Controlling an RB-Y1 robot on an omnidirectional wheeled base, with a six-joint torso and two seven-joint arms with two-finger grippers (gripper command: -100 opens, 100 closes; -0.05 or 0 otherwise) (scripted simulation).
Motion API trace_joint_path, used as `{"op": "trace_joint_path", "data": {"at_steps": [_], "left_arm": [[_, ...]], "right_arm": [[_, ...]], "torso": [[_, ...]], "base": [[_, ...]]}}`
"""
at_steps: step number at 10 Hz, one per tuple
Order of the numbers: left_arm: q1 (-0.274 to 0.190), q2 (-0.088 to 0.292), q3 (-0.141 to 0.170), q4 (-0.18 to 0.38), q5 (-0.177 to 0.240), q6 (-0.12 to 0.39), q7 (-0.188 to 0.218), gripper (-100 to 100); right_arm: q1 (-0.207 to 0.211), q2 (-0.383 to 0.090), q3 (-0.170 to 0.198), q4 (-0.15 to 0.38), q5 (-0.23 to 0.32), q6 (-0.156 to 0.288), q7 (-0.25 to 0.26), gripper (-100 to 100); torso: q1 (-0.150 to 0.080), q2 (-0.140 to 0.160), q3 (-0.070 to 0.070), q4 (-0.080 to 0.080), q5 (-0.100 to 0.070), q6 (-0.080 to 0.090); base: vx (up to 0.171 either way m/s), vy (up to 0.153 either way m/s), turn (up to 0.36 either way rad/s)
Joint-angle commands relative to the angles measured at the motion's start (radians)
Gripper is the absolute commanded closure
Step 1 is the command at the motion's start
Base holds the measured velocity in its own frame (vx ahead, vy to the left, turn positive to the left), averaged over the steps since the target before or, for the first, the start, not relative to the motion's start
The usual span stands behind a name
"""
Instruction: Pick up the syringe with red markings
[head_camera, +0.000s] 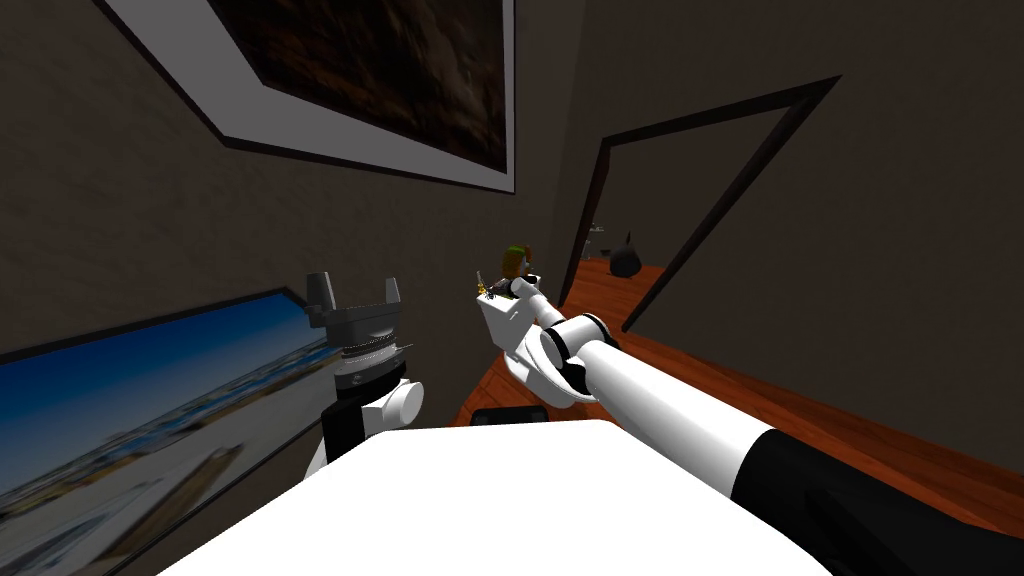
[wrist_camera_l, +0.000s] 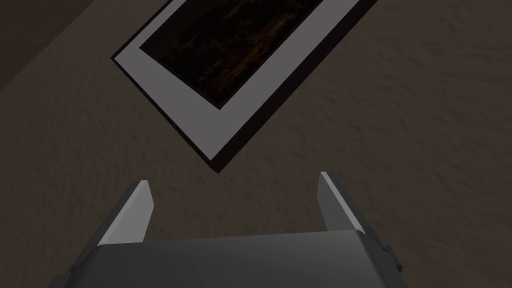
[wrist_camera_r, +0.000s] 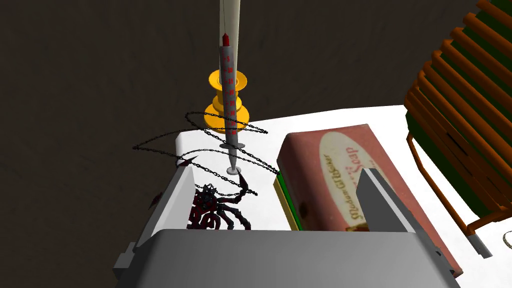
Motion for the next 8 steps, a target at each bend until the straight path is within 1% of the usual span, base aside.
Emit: {"op": "trace_joint_path", "data": {"at_steps": [1,5,6,7,8], "left_arm": [[0.0,0.0,0.0,0.0,0.0,0.0,0.0,0],[0.0,0.0,0.0,0.0,0.0,0.0,0.0,0],[0.0,0.0,0.0,0.0,0.0,0.0,0.0,0],[0.0,0.0,0.0,0.0,0.0,0.0,0.0,0],[0.0,0.0,0.0,0.0,0.0,0.0,0.0,0]], "right_arm": [[0.0,0.0,0.0,0.0,0.0,0.0,0.0,100],[0.0,0.001,0.001,0.0,0.001,0.0,0.002,100],[0.0,0.001,0.001,0.0,0.001,0.0,0.002,0],[0.0,0.001,0.002,0.0,0.001,0.0,0.002,100],[0.0,0.0,0.002,0.0,0.001,0.0,0.002,0]], "torso": [[0.0,0.0,0.0,0.0,0.0,0.0],[-0.002,-0.001,-0.001,0.0,-0.001,0.001],[-0.002,-0.001,-0.001,0.0,-0.001,0.001],[-0.002,-0.001,-0.001,0.0,-0.001,0.001],[-0.002,-0.001,-0.001,0.0,-0.001,0.001]], "base": [[0.0,0.001,0.011],[0.0,0.0,0.0],[0.0,0.0,0.0],[0.0,0.0,0.0],[0.0,0.0,0.0]]}}
